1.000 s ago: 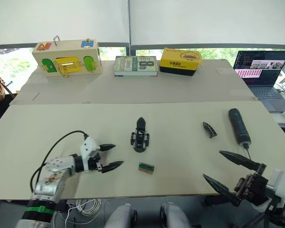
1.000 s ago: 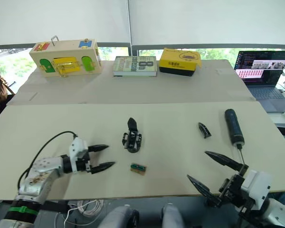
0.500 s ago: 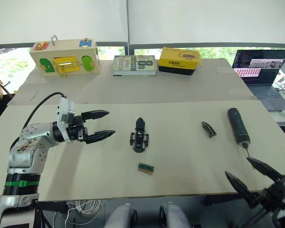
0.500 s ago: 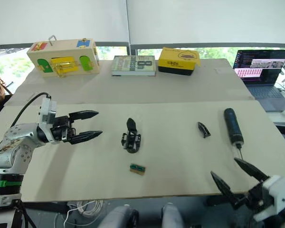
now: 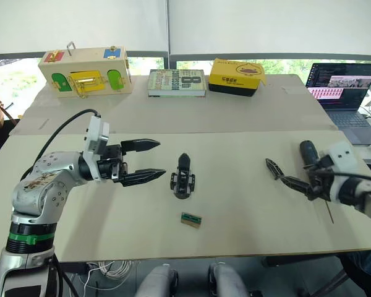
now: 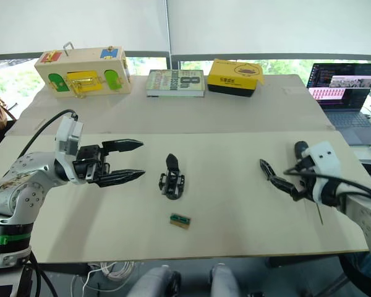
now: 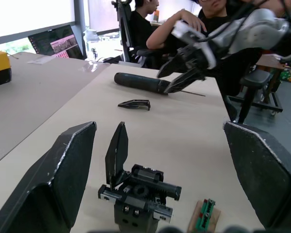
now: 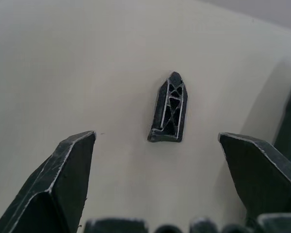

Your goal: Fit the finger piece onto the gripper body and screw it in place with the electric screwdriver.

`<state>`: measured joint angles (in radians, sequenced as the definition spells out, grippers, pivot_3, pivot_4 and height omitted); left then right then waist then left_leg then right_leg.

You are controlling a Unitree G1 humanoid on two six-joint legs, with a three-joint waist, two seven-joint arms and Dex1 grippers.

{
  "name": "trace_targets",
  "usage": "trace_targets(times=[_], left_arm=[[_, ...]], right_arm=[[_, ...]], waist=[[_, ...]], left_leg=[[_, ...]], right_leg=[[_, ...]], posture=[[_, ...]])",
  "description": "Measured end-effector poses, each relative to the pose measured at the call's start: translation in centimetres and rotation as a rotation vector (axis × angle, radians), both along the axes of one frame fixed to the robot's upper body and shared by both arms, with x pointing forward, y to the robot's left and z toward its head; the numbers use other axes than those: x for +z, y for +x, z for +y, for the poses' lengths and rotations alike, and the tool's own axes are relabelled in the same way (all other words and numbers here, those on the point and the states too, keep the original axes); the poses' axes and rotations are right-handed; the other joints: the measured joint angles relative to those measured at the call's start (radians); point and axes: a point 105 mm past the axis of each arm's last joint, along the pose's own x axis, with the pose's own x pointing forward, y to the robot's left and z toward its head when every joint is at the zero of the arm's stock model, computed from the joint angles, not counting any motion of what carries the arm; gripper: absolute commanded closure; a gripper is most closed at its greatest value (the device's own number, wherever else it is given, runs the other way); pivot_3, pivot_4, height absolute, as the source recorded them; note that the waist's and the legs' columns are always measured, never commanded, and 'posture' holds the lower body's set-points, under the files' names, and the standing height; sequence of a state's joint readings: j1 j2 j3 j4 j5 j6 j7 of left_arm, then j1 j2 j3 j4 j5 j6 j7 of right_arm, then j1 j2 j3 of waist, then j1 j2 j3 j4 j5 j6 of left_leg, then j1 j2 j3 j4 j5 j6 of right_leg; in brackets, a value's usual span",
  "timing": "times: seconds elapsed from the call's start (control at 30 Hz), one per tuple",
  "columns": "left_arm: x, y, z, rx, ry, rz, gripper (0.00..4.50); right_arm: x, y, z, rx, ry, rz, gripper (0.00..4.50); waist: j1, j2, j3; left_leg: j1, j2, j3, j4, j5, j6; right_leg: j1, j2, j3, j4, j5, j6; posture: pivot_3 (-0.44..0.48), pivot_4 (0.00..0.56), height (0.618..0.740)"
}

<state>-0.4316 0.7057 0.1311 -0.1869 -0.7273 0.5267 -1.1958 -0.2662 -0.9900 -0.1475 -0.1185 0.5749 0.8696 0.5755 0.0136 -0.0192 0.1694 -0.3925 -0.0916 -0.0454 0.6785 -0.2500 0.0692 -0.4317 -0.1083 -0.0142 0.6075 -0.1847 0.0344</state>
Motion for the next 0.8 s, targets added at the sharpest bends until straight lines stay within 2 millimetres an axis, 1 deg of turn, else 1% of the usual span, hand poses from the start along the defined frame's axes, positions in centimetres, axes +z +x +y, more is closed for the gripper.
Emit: trace_targets(times=[0.07,0.13,0.17,0.27,0.3,0.37,0.53,0.7,0.8], left_arm=[[0.0,0.0,-0.1,0.001,-0.003,-0.001,0.09],[-0.1,-0.1,-0.4,-0.006,-0.006,-0.001,0.09],[-0.1,-0.1,-0.5,-0.011,-0.006,-0.002,0.09],[-0.1,-0.2,-0.6,-0.013,-0.008,-0.003,0.09],[-0.1,-0.2,-0.6,-0.013,-0.008,-0.004,0.09],[-0.1,-0.2,-0.6,-0.012,-0.008,-0.004,0.09],[-0.2,-0.2,-0.6,-0.009,-0.009,-0.004,0.09],[-0.4,-0.3,-0.5,-0.007,-0.008,0.003,0.09],[-0.4,-0.3,-0.5,-0.007,-0.007,0.003,0.0]], right_arm=[[-0.2,1.6,0.4,-0.004,-0.002,0.038,0.0],[-0.8,3.0,0.4,-0.02,-0.011,0.079,0.0],[-1.3,3.5,0.3,-0.032,-0.022,0.103,0.0],[-2.8,4.5,0.1,-0.031,-0.044,0.161,0.0],[-2.9,4.7,0.1,-0.022,-0.053,0.165,0.0],[-2.8,5.1,-0.2,-0.012,-0.074,0.176,0.0],[-2.8,5.5,-0.2,0.011,-0.091,0.195,0.0],[-3.0,4.9,0.2,0.037,-0.082,0.25,0.0],[-3.0,4.5,0.4,0.048,-0.085,0.277,0.83]], waist=[[-0.001,0.0,0.0],[-0.002,0.0,0.0],[-0.001,0.0,0.0],[0.001,0.0,0.0],[0.0,0.0,0.0],[-0.002,0.0,0.0],[-0.002,0.0,0.0],[-0.001,0.0,0.0],[-0.001,0.0,0.0]], left_leg=[[-0.005,0.0,0.001,0.0,0.0,0.0],[-0.008,-0.001,0.001,0.001,0.002,-0.003],[-0.008,-0.001,0.001,0.001,0.004,-0.006],[-0.01,-0.002,0.001,0.001,0.004,-0.006],[-0.011,-0.003,0.002,0.001,0.003,-0.006],[-0.011,-0.003,0.002,0.001,0.003,-0.005],[-0.008,-0.003,0.002,0.001,0.002,-0.003],[-0.007,-0.003,0.001,0.001,0.001,-0.001],[-0.007,-0.003,0.0,0.001,0.001,-0.001]], right_leg=[[-0.005,0.0,0.0,0.001,0.001,-0.001],[-0.009,0.001,0.0,0.002,0.002,-0.002],[-0.009,0.001,0.0,0.002,0.002,-0.002],[-0.01,0.001,0.0,0.001,0.002,-0.001],[-0.011,0.001,0.0,0.001,0.002,-0.001],[-0.01,0.001,0.001,0.0,0.003,0.0],[-0.009,0.001,0.001,0.002,0.003,0.0],[-0.009,0.002,0.001,0.003,0.004,-0.001],[-0.009,0.003,0.0,0.003,0.004,-0.001]], posture=[[0.0,0.15,0.74],[0.0,0.15,0.74],[0.0,0.15,0.74],[0.0,0.15,0.74],[0.0,0.15,0.74],[0.0,0.15,0.74],[0.0,0.15,0.74],[0.0,0.15,0.74],[0.0,0.15,0.74]])
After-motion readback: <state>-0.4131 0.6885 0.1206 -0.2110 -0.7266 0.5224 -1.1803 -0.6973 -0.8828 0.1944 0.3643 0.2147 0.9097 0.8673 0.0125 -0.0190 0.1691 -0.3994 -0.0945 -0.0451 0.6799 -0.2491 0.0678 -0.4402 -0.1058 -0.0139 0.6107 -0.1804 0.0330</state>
